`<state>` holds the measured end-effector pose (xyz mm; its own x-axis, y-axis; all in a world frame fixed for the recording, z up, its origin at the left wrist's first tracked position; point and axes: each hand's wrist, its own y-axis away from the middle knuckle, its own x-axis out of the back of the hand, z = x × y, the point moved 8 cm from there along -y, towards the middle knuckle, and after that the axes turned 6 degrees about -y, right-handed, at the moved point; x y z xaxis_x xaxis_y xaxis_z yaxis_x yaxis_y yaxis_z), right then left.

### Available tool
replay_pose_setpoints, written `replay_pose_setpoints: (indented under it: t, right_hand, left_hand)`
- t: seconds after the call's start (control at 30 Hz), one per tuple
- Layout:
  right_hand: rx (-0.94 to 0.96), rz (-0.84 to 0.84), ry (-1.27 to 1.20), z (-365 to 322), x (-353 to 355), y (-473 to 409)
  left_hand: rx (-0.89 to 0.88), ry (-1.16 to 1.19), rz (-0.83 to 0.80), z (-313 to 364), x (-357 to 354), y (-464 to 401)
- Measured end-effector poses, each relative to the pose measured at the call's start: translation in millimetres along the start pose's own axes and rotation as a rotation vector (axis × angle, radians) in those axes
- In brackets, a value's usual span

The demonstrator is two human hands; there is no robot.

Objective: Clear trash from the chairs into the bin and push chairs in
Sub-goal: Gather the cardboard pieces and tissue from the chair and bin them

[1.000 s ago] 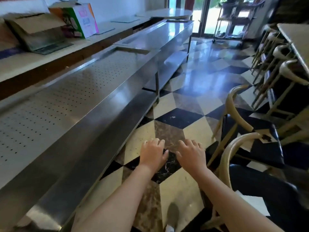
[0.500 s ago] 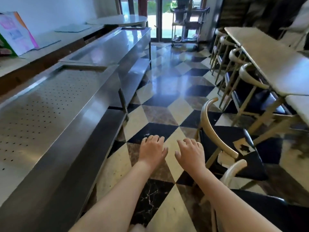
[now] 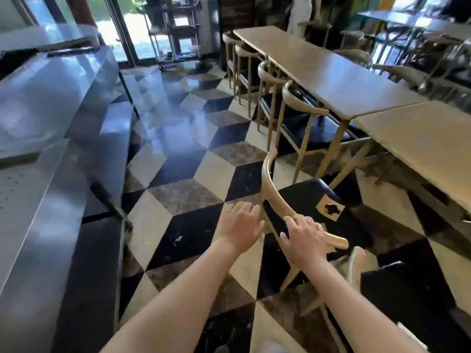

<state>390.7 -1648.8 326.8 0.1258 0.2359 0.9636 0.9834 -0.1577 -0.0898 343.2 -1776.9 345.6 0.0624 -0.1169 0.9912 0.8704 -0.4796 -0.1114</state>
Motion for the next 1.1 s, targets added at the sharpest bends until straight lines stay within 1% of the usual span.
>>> replay_pose_setpoints:
  t: [0.13, 0.3, 0.43, 0.57, 0.67, 0.8, 0.93, 1.1]
  right_hand:
    - [-0.137, 0.011, -0.008, 38.0, -5.8, -26.0]
    - [-0.281, 0.018, -0.033, 100.9, -16.3, -70.3]
    - [-0.369, -0.009, -0.036, 149.8, -27.6, -104.1]
    - [-0.441, -0.045, -0.023, 188.8, -35.4, -131.8]
    - [-0.515, -0.085, -0.048, 215.0, -46.0, -145.8]
    - [-0.678, -0.166, -0.096, 259.0, -76.8, -158.5]
    - [-0.83, -0.252, -0.127, 296.9, -119.5, -167.0]
    - [-0.96, -0.364, -0.157, 331.0, -184.2, -181.9]
  left_hand:
    - [-0.116, 0.083, -0.021, 22.7, -11.6, -54.2]
    - [-0.257, 0.063, -0.073, 60.6, -41.0, -131.7]
    - [-0.304, 0.069, -0.154, 88.6, -80.8, -186.8]
    - [-0.351, 0.049, -0.188, 111.4, -105.0, -231.9]
    - [-0.402, 0.037, -0.246, 122.4, -128.1, -262.0]
    - [-0.475, 0.001, -0.336, 135.6, -168.7, -305.8]
    - [-0.58, -0.046, -0.429, 149.3, -224.4, -351.3]
    - [-0.728, -0.118, -0.479, 172.2, -298.3, -397.1]
